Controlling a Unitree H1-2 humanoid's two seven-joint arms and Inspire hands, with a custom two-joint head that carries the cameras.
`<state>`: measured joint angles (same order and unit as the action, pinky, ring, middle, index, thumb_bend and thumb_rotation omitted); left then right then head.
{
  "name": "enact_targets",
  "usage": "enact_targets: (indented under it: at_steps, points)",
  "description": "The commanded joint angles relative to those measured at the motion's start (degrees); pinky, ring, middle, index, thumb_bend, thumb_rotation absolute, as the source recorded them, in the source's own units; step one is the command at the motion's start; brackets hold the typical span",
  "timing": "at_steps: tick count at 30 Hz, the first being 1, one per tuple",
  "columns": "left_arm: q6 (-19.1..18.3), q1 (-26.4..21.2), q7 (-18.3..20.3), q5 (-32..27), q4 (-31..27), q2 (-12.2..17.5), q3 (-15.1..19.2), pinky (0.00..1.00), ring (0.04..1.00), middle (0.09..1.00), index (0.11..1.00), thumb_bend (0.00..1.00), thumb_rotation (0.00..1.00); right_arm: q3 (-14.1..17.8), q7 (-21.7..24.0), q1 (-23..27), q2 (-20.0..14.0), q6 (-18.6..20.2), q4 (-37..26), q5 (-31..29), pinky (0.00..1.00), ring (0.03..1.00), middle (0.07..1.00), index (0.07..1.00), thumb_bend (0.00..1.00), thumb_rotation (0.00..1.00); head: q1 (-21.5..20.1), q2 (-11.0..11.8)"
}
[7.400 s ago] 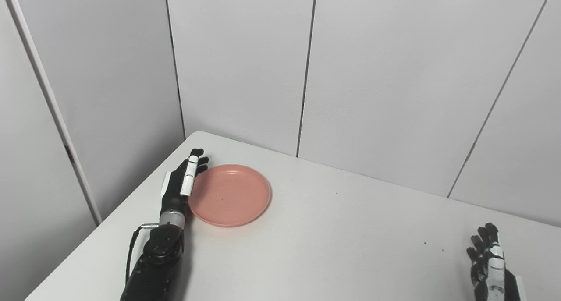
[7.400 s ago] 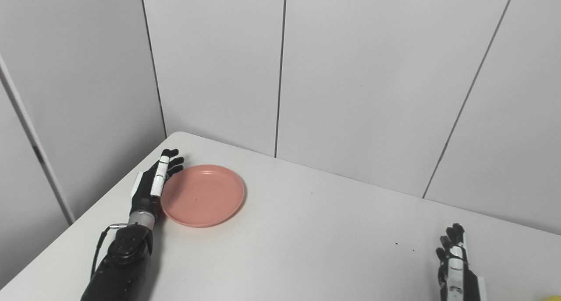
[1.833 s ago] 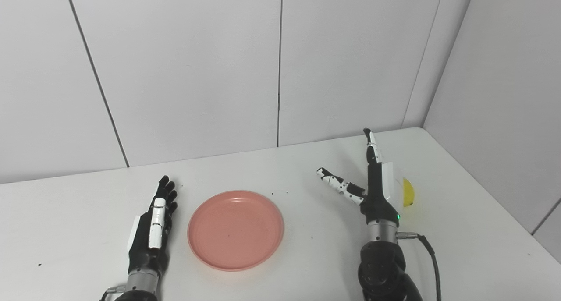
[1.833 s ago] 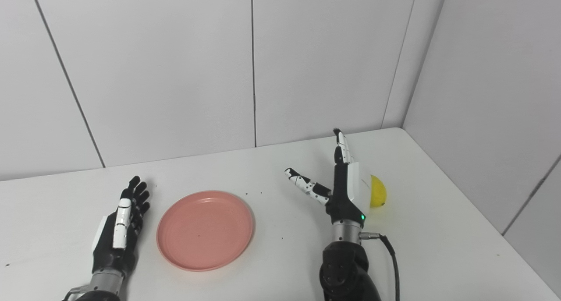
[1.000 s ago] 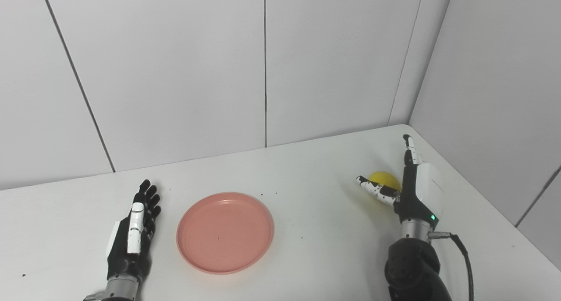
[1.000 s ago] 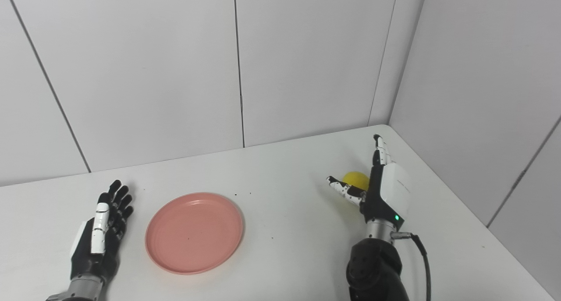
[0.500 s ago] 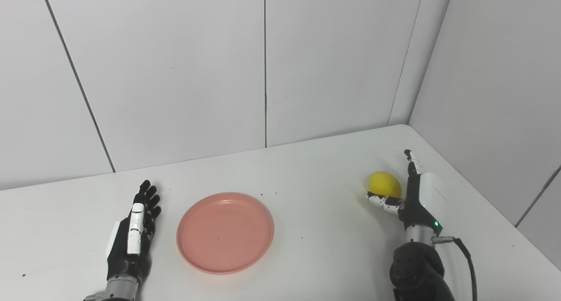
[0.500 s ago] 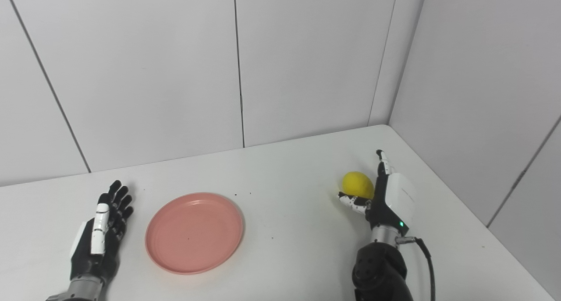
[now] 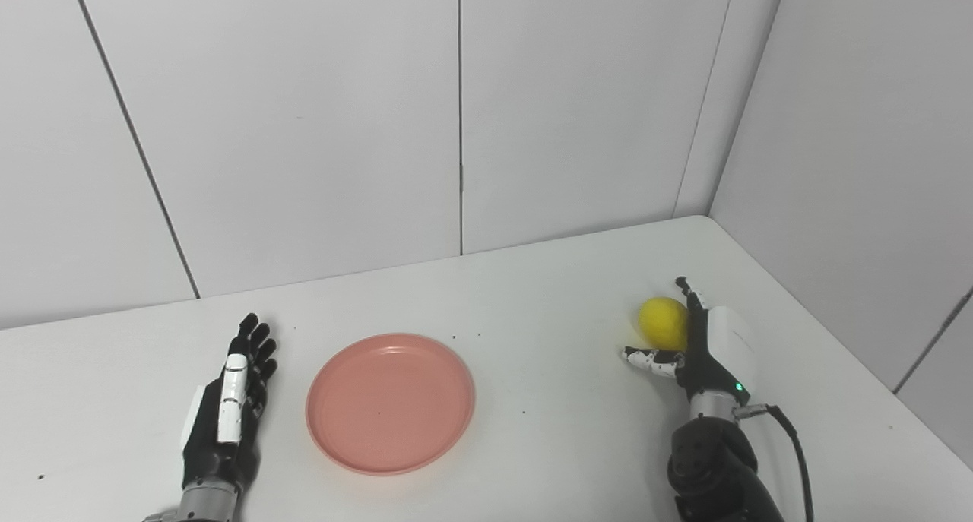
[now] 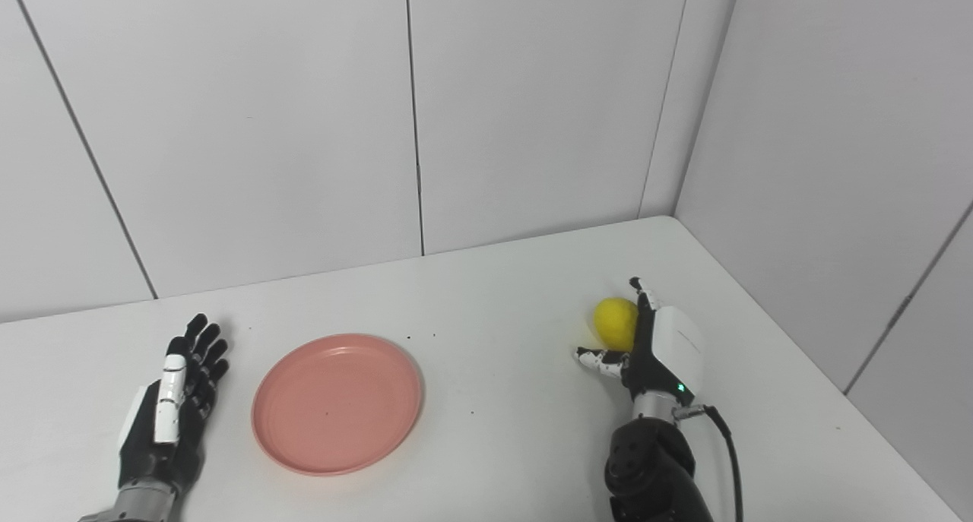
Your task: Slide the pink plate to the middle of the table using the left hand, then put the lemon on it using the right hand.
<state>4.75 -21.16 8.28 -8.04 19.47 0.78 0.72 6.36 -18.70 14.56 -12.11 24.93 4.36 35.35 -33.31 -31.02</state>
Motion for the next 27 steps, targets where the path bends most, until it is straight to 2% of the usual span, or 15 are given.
enact_targets:
  at_steps: [1,3,4,5,7,8,9,11,18,19,21,23,27]
  points:
    - [0.16,0.71,0.40,-0.14,-0.17,0.40,0.04,1.00,0.984,0.986,0.986,0.53,1.00,-0.08,0.79,2.35,-1.44,1.53,-0.97,0.51,0.35,0.457,0.825,0.833,0.75,0.06,0.02,-0.04]
    - [-0.11,0.73,0.24,0.11,-0.38,0.37,-0.05,1.00,0.984,0.987,0.986,0.53,1.00,0.22,1.35,2.68,-1.47,1.80,-0.95,0.08,0.27,0.357,0.770,0.826,0.74,0.04,0.08,-0.16]
    - [-0.22,0.74,0.15,0.27,-0.50,0.37,-0.12,1.00,0.982,0.986,0.986,0.53,1.00,0.35,1.54,2.86,-1.47,1.87,-0.76,0.20,0.19,0.266,0.632,0.818,0.66,0.02,0.16,-0.15]
    - [-0.15,0.74,0.18,0.33,-0.54,0.37,-0.16,1.00,0.981,0.985,0.986,0.53,1.00,0.62,1.81,3.04,-1.36,1.93,-0.50,0.65,0.15,0.222,0.560,0.806,0.61,0.01,0.22,-0.17]
    - [0.13,0.75,0.27,0.28,-0.51,0.33,-0.15,1.00,0.982,0.986,0.987,0.52,1.00,1.12,2.27,3.31,-1.07,1.97,-0.05,1.56,0.10,0.157,0.487,0.782,0.57,0.00,0.22,-0.17]
    - [0.07,0.76,0.21,0.29,-0.57,0.28,-0.14,1.00,0.982,0.985,0.987,0.52,1.00,1.29,2.67,3.48,-1.04,1.97,0.42,2.68,0.09,0.148,0.478,0.776,0.57,0.00,0.22,-0.20]
    - [-0.01,0.76,0.15,0.32,-0.62,0.24,-0.13,1.00,0.980,0.983,0.986,0.52,1.00,1.40,2.96,3.60,-1.01,1.97,0.73,3.51,0.12,0.200,0.472,0.727,0.56,0.00,0.22,-0.20]
    - [-0.24,0.74,0.11,0.29,-0.71,0.18,-0.10,1.00,0.982,0.984,0.986,0.52,1.00,1.78,3.54,3.69,-0.79,1.97,0.89,4.65,0.15,0.244,0.472,0.687,0.55,0.00,0.24,-0.20]
    - [-0.27,0.81,0.05,0.28,-1.02,-0.01,-0.03,1.00,0.981,0.983,0.982,0.52,1.00,4.68,4.79,4.17,1.09,1.97,0.92,7.94,0.15,0.224,0.470,0.591,0.55,0.00,0.46,-0.40]
    - [-0.39,0.80,-0.02,0.39,-1.07,0.00,-0.06,1.00,0.980,0.982,0.982,0.52,1.00,5.25,5.13,4.28,1.46,1.97,0.89,8.55,0.16,0.218,0.470,0.538,0.54,0.00,0.46,-0.40]
    - [-0.38,0.74,-0.06,0.48,-1.00,-0.02,-0.10,1.00,0.981,0.983,0.983,0.52,1.00,6.40,6.12,4.51,2.08,1.98,0.82,9.75,0.16,0.216,0.470,0.509,0.53,0.00,0.51,-0.38]
    - [-0.15,0.70,-0.02,0.55,-0.84,-0.04,-0.16,1.00,0.983,0.984,0.983,0.52,1.00,7.45,7.09,4.79,2.60,1.98,0.85,10.82,0.20,0.249,0.472,0.491,0.53,0.00,0.60,-0.36]
    - [0.05,0.71,-0.22,0.84,-0.70,-0.14,-0.24,1.00,0.980,0.981,0.981,0.52,1.00,8.27,6.44,4.90,3.25,1.98,0.51,10.95,0.21,0.252,0.471,0.486,0.53,0.00,0.96,-0.35]
